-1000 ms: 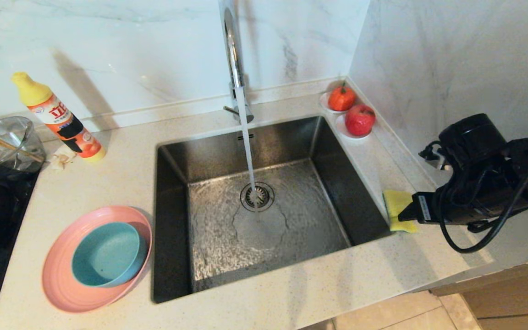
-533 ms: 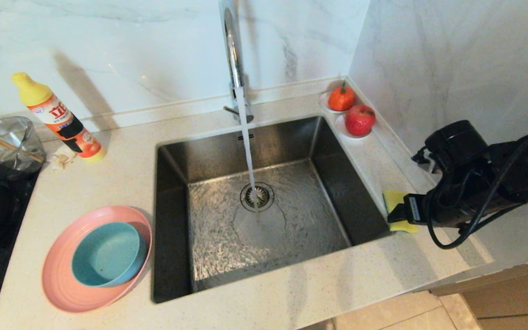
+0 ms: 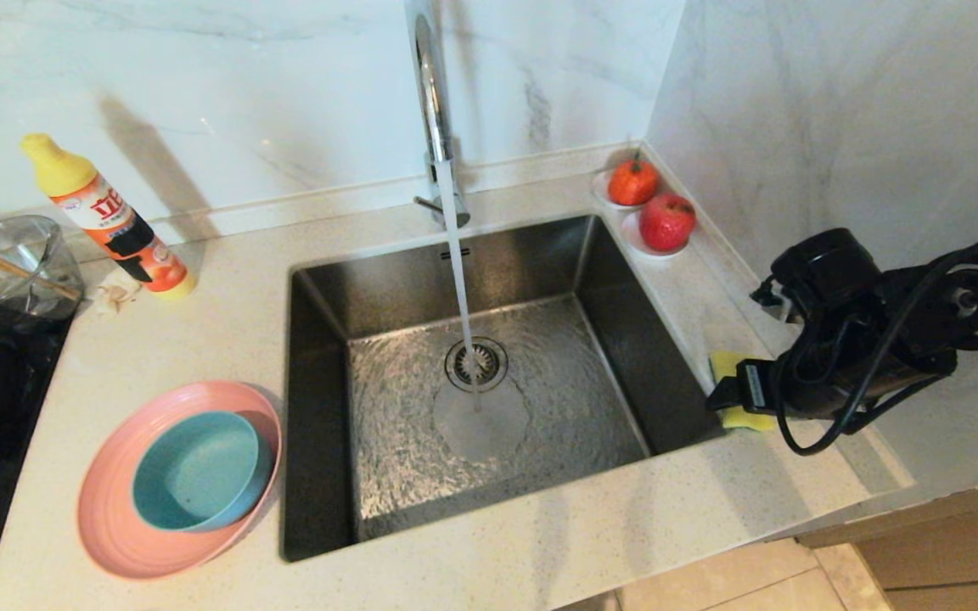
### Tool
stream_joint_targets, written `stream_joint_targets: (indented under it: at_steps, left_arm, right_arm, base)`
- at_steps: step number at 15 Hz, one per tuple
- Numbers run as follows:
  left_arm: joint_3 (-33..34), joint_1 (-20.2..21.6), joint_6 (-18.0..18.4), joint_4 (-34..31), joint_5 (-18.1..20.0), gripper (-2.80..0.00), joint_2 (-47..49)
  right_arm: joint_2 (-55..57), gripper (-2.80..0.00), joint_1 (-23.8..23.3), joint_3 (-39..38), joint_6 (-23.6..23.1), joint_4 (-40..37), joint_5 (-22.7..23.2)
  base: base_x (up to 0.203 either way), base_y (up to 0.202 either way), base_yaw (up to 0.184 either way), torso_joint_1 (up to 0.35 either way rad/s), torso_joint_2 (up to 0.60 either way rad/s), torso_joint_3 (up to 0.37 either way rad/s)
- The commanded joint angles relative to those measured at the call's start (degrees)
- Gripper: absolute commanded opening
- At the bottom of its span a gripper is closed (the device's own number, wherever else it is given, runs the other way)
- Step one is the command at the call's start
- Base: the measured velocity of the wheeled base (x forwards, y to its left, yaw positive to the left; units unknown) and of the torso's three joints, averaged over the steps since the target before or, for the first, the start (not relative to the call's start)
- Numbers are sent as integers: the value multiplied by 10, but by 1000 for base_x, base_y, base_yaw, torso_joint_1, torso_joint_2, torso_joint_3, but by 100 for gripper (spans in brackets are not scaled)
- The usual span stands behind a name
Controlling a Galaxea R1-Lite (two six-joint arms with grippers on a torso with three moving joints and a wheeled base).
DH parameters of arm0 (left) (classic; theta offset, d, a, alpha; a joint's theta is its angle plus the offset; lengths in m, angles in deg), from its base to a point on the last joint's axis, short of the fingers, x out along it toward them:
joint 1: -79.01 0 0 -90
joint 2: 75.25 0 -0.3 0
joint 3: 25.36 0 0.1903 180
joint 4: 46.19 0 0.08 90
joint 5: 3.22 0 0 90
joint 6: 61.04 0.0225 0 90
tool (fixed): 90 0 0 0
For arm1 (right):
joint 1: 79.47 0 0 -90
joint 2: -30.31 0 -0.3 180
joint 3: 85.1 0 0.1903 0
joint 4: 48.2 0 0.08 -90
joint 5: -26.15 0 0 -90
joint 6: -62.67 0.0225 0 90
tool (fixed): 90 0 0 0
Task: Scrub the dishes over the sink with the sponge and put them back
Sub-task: Pick up a bowl and the sponge
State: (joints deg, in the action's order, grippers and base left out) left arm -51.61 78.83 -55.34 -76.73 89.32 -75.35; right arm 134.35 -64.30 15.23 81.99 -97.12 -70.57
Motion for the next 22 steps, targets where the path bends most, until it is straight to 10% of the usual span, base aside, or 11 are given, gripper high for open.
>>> stream_joint_targets:
  at_steps: [1, 22]
  left_arm:
    - [0, 0, 0, 0, 0, -280, 0]
    - [0, 0, 0, 0, 0, -280, 0]
  right_arm:
    - [4, 0, 0, 2, -1, 0, -1]
    - [19, 0, 0, 11, -23, 16, -1]
  base:
    - [0, 0, 0, 0, 0, 0]
    - [0, 0, 0, 0, 0, 0]
